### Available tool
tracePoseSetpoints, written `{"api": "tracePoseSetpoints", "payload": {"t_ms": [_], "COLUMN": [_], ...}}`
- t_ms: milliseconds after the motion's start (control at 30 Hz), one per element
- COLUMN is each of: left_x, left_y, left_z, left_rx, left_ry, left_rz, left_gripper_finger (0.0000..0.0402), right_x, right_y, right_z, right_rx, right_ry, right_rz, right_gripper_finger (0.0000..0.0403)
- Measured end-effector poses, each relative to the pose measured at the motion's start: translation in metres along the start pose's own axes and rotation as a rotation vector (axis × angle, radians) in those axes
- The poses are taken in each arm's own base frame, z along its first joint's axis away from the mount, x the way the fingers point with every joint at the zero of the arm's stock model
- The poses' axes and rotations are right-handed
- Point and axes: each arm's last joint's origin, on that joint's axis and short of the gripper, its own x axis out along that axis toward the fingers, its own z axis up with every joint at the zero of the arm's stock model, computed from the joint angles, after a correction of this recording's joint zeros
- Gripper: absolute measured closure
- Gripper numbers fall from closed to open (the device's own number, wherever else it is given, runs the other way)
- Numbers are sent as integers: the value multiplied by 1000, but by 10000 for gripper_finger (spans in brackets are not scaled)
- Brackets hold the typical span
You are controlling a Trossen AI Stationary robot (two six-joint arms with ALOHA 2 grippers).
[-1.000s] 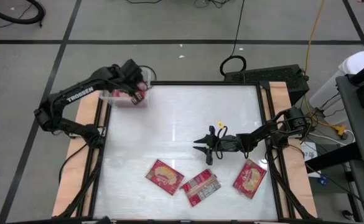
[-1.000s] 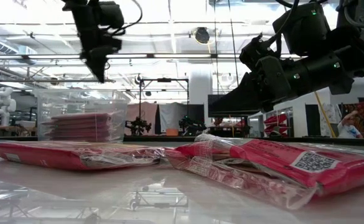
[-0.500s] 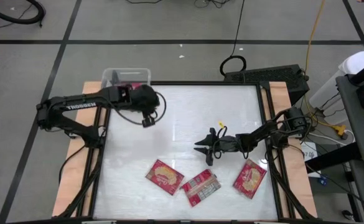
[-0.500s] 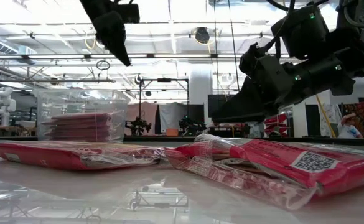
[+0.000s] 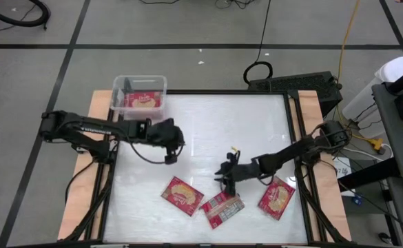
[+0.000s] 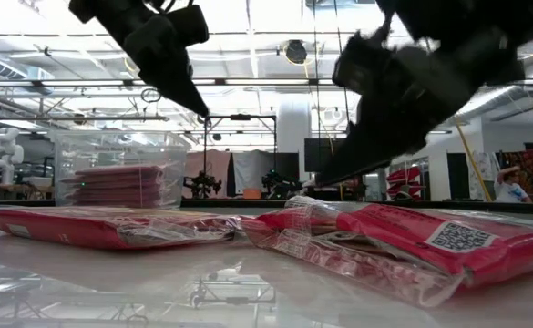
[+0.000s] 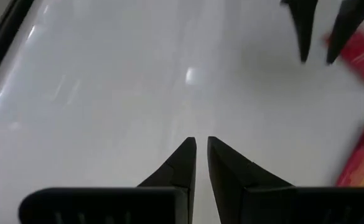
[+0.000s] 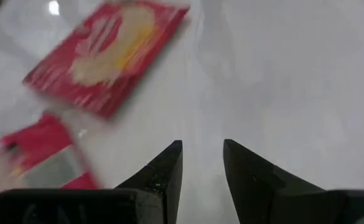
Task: Sort popcorn bags into baskets
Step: Put the red popcorn bag into the transparent container
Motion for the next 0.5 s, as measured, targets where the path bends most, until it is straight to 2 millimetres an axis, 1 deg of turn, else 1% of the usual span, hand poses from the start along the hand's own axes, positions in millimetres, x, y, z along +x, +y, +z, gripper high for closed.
{"api": "tracePoseSetpoints", "payload": {"t_ms": [67,167,233,367,433,500], "left_x": [5,11,12,14,14,13], "left_y": [-9,-23,-32,-48,-55,-61], "left_z": [-5,-12,-15,-23,-26,-31], "left_rx": [-4,-3,-14,-13,-5,7], "left_ry": [-55,-127,-182,-275,-316,-329], "left_rz": [-25,-66,-95,-150,-175,-196], "left_gripper_finger": [355,355,355,355,355,355], "right_x": [-2,-11,-18,-29,-33,-35], "right_y": [11,24,32,47,53,62], "right_z": [10,19,27,33,31,30], "right_rx": [-13,-17,2,-1,-24,-40], "right_ry": [74,192,231,325,371,358], "right_rz": [15,59,93,148,143,170], "right_gripper_finger": [292,292,292,290,287,283]}}
